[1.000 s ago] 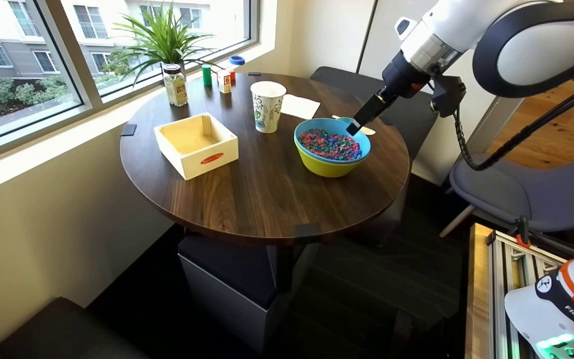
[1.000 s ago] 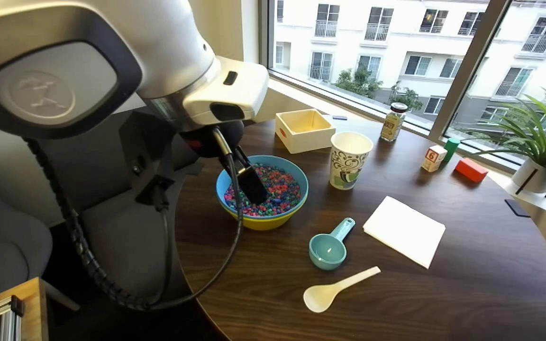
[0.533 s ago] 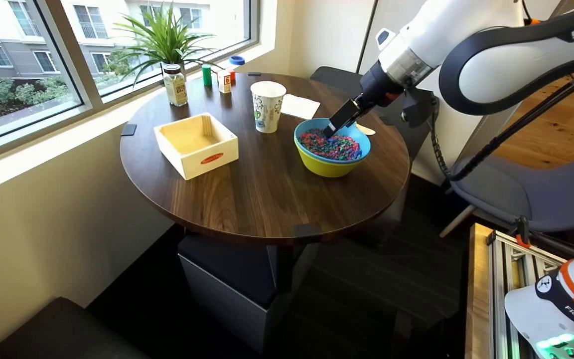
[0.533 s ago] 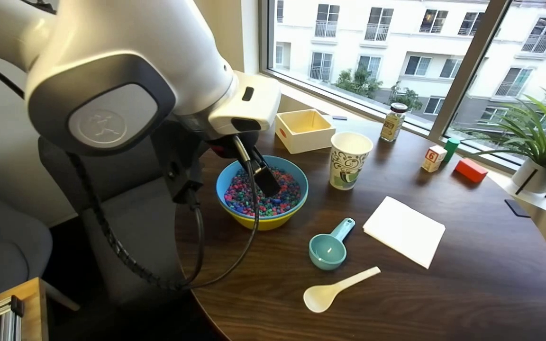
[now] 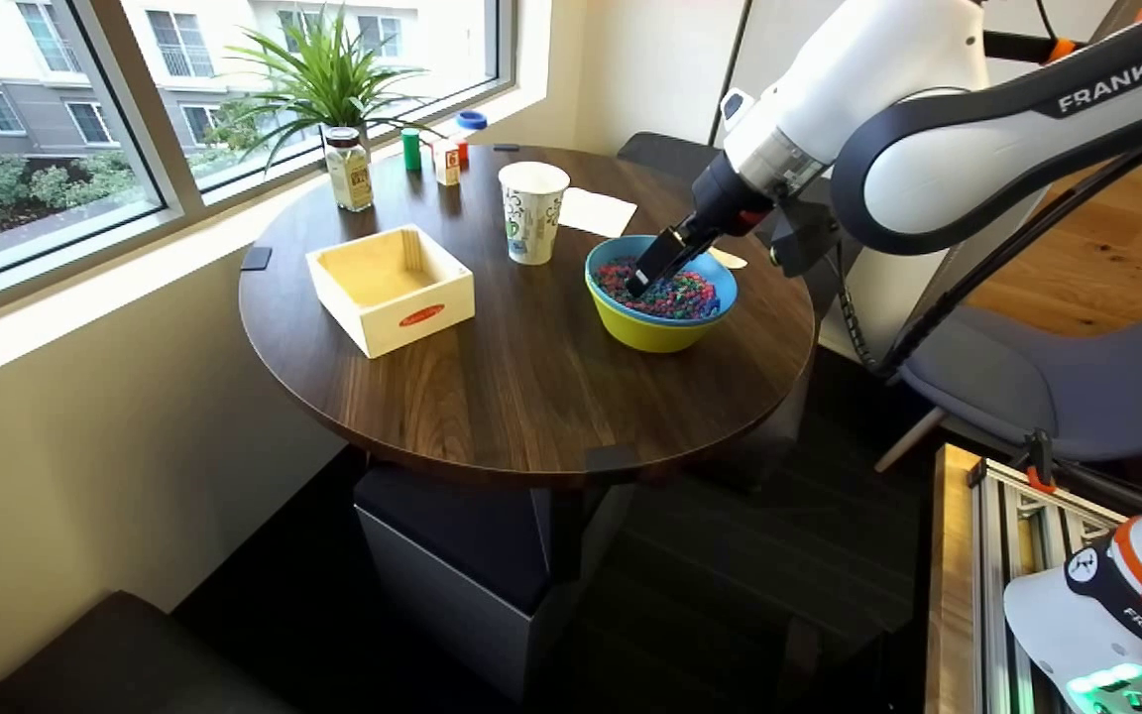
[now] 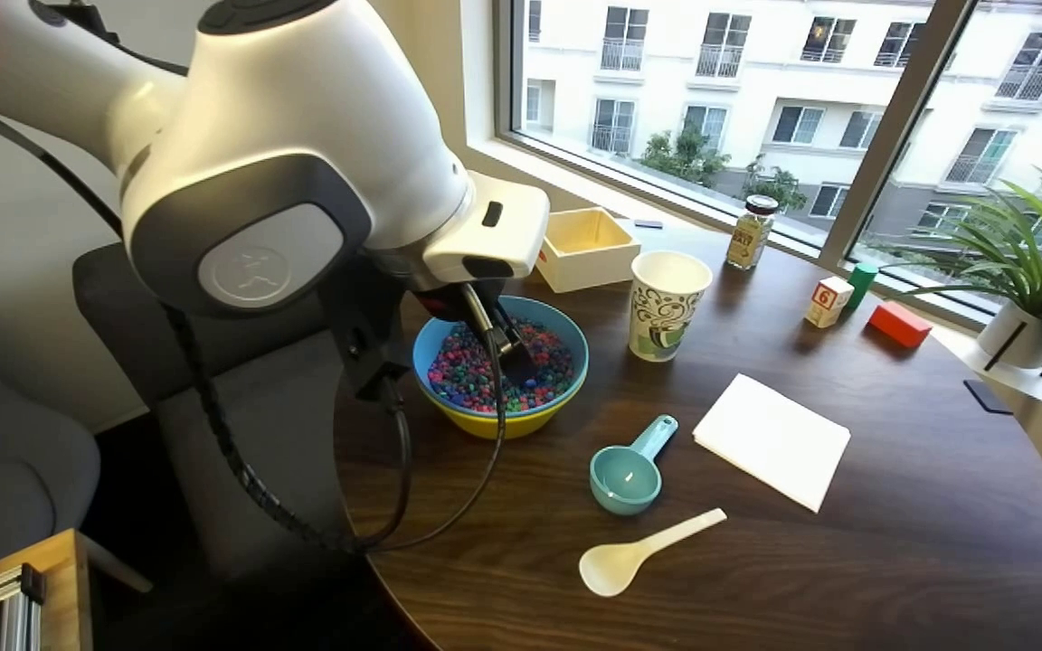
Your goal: Put some beans from the bowl in the small pot and pour them back in the bowl
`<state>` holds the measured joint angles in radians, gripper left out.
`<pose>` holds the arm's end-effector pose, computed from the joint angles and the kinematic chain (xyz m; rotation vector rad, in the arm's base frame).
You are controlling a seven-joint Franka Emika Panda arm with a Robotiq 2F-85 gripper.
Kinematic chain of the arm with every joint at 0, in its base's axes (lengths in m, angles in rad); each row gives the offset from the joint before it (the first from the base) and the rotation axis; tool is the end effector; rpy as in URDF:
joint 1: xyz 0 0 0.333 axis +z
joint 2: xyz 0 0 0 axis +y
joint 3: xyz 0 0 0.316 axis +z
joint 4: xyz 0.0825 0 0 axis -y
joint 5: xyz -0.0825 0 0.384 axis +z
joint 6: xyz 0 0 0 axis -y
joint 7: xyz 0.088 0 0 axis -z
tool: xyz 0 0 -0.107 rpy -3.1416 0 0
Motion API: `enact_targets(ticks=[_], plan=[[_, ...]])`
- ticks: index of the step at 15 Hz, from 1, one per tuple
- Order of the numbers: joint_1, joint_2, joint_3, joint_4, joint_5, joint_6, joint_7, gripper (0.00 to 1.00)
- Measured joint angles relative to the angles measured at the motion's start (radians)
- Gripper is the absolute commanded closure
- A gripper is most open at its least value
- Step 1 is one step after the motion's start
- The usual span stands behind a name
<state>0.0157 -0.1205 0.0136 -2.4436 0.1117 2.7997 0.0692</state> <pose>0.5077 0.0097 0.3995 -2.9670 0.2017 -0.7163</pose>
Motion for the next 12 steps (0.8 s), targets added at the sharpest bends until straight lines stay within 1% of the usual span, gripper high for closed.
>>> enact_targets(ticks=[2, 5, 6, 8, 9, 10, 12], plan=[[0.0, 0.012, 0.0, 0.004, 0.0, 0.0, 0.001, 0.69], [-0.002, 0.021, 0.0, 0.009, 0.0, 0.0, 0.001, 0.93], [-0.002, 0.022, 0.0, 0.009, 0.0, 0.0, 0.001, 0.99], [-0.002, 0.023, -0.001, 0.01, 0.0, 0.0, 0.001, 1.0], [-0.002, 0.023, -0.001, 0.01, 0.0, 0.0, 0.001, 0.98], [-0.002, 0.023, -0.001, 0.01, 0.0, 0.0, 0.002, 0.97], [-0.003, 0.023, -0.002, 0.01, 0.0, 0.0, 0.004, 0.99]])
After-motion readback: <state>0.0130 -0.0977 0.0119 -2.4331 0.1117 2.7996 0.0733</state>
